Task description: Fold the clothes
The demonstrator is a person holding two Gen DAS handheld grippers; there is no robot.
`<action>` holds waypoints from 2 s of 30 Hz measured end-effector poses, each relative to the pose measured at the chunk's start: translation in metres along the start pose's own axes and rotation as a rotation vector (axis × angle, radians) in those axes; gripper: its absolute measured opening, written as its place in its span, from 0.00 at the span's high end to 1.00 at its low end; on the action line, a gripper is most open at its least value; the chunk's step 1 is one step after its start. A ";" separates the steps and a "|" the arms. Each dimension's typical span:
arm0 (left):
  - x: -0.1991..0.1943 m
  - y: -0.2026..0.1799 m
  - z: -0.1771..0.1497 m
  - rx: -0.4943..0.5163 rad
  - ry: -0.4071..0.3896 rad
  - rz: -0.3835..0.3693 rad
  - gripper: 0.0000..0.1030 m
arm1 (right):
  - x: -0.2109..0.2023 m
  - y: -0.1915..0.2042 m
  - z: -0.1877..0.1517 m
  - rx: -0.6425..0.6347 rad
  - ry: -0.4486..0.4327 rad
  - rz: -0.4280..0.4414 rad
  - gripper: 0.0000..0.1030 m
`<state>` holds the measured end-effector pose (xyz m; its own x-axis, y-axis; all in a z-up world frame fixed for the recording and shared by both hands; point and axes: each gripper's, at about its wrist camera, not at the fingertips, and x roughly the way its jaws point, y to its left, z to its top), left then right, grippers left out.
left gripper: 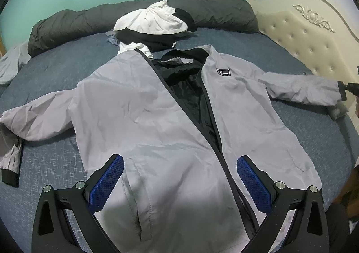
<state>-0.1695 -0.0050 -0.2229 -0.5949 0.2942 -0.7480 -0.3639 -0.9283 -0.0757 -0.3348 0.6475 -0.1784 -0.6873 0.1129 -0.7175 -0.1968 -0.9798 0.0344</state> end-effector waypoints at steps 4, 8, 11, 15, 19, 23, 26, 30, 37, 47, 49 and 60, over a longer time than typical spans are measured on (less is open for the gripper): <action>0.003 0.000 0.001 0.001 0.006 0.005 0.00 | 0.017 -0.011 0.002 0.008 0.036 -0.020 0.98; 0.006 0.002 0.001 -0.005 0.006 0.010 0.00 | 0.028 -0.016 0.001 0.001 0.055 -0.045 0.98; 0.008 0.005 0.001 -0.012 0.005 0.018 0.00 | 0.034 -0.020 0.001 0.021 0.075 -0.038 0.98; 0.009 0.012 0.000 -0.036 0.003 0.014 0.00 | 0.027 -0.024 0.001 0.043 0.046 -0.040 0.97; 0.005 0.016 0.000 -0.039 -0.005 0.016 0.00 | 0.007 -0.021 0.000 0.059 0.006 -0.008 0.97; -0.001 0.020 0.000 -0.043 -0.013 0.024 0.00 | -0.009 0.009 -0.009 0.028 0.004 0.080 0.96; -0.005 0.022 -0.001 -0.036 -0.015 0.046 0.00 | -0.015 0.048 -0.027 -0.009 0.052 0.183 0.96; -0.011 0.023 -0.003 -0.035 -0.013 0.062 0.00 | -0.024 0.106 -0.052 -0.070 0.115 0.312 0.96; -0.023 0.027 -0.007 -0.070 -0.028 0.072 0.00 | -0.041 0.205 -0.106 -0.175 0.202 0.478 0.90; -0.035 0.037 -0.018 -0.094 -0.032 0.057 0.00 | -0.056 0.272 -0.168 -0.294 0.324 0.537 0.90; -0.036 0.039 -0.021 -0.094 -0.031 0.048 0.00 | -0.059 0.279 -0.177 -0.320 0.346 0.537 0.90; -0.041 0.044 -0.025 -0.118 -0.054 -0.025 0.00 | -0.067 0.297 -0.220 -0.431 0.472 0.507 0.70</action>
<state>-0.1431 -0.0632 -0.2120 -0.6254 0.3268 -0.7086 -0.2943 -0.9398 -0.1737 -0.1935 0.3130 -0.2731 -0.2345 -0.3486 -0.9075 0.4119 -0.8812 0.2321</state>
